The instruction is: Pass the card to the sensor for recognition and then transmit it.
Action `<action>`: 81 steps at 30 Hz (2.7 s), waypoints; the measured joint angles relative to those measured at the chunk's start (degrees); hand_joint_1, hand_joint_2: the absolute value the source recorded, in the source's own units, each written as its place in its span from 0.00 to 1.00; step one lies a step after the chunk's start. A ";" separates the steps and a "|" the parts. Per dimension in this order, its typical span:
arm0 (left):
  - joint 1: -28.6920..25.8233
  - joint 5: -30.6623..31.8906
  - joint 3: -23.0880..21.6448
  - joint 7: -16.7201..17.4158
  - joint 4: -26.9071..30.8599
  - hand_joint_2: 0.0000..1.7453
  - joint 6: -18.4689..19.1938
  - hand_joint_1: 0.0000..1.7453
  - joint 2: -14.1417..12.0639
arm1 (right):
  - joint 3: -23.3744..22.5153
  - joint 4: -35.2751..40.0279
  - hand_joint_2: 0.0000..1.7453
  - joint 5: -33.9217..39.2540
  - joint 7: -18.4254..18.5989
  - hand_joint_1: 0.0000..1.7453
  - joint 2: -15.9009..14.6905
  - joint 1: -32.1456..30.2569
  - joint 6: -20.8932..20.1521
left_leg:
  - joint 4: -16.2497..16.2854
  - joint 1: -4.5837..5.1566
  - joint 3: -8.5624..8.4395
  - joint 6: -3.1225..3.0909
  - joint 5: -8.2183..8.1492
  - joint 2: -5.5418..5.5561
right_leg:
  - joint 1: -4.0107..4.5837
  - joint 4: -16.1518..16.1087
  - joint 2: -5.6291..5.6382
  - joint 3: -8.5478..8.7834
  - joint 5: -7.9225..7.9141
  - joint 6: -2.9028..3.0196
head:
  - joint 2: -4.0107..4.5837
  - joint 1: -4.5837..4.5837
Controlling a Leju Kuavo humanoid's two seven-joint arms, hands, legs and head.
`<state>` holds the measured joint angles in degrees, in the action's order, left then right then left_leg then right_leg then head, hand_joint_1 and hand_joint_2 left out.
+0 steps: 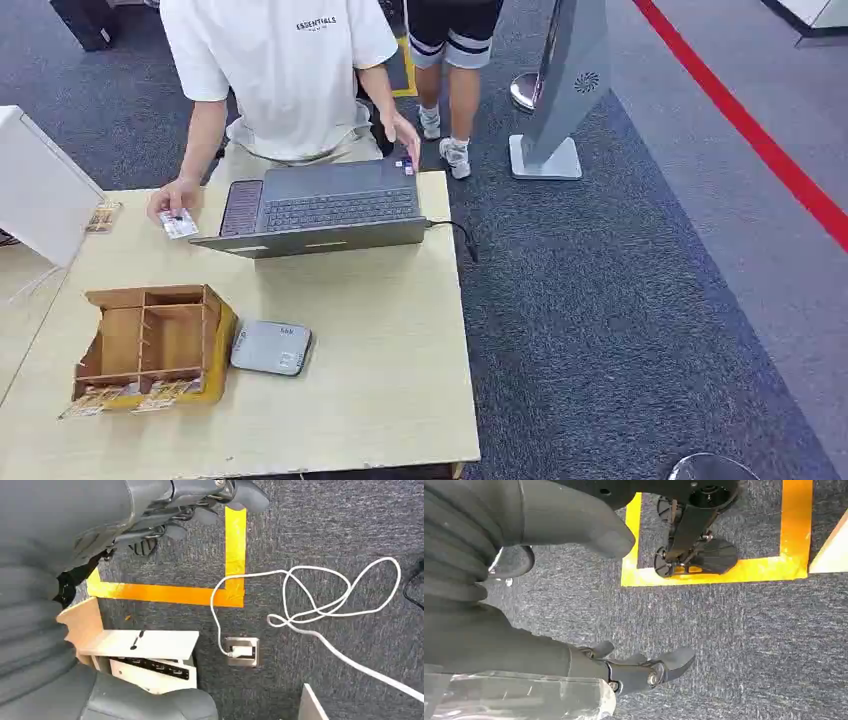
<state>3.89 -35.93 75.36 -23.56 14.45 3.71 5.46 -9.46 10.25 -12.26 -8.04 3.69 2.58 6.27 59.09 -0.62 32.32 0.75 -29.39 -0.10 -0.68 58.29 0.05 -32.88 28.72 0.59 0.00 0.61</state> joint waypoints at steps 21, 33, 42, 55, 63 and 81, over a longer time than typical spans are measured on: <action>0.07 0.00 0.00 0.00 -0.33 1.00 -0.02 0.00 -0.17 | 0.00 0.00 1.00 0.00 0.00 0.00 -0.02 0.00 0.00 | 0.00 0.00 0.00 0.00 0.00 0.00 | 0.00 0.00 0.00 0.00 0.00 0.00 | 0.00 0.00; 0.70 14.73 0.48 -3.98 42.06 1.00 25.46 0.00 2.03 | -1.88 0.00 1.00 1.86 0.15 0.00 -0.02 -0.16 0.96 | -0.21 -0.02 -0.30 0.18 0.04 -0.15 | 0.12 0.06 0.17 0.14 -0.10 0.21 | 0.00 -0.15; -1.20 14.99 -0.37 -6.99 51.43 1.00 25.09 0.00 4.13 | -2.71 0.00 1.00 1.68 0.15 0.00 -0.02 -0.24 0.94 | -0.14 -0.09 -0.29 0.18 0.04 -0.09 | 0.12 -0.04 0.10 0.20 -0.07 0.17 | 0.00 -0.24; -1.80 14.95 -0.55 -7.15 52.63 0.00 24.98 0.00 4.77 | -3.21 0.00 1.00 1.16 0.18 0.00 -0.02 -0.24 1.01 | -0.14 -0.09 -0.31 0.17 0.04 -0.08 | 0.12 -0.04 0.09 0.23 -0.07 0.17 | 0.00 -0.24; -1.81 15.04 -0.55 -7.15 52.63 0.00 24.90 0.00 5.53 | -3.37 0.00 1.00 0.59 0.42 0.00 -0.02 -0.26 1.03 | -0.14 -0.09 -0.32 0.17 0.04 -0.08 | 0.12 -0.04 0.09 0.24 -0.07 0.17 | 0.00 -0.24; -1.47 30.48 -9.65 -16.50 66.00 1.00 2.60 0.00 6.40 | -3.37 0.00 1.00 -2.47 0.26 0.00 -0.02 -0.03 0.00 | -0.05 -0.12 -0.35 0.17 0.10 0.00 | 0.16 -0.03 0.00 0.27 -0.08 0.17 | 0.00 -0.28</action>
<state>2.42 -5.45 65.71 -40.06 80.45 6.31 11.87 -12.83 10.25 -14.73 -7.78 3.67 2.54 6.27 59.04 -0.74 31.97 0.92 -29.29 -0.10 -0.52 58.25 0.04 -32.61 28.64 0.76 0.00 0.33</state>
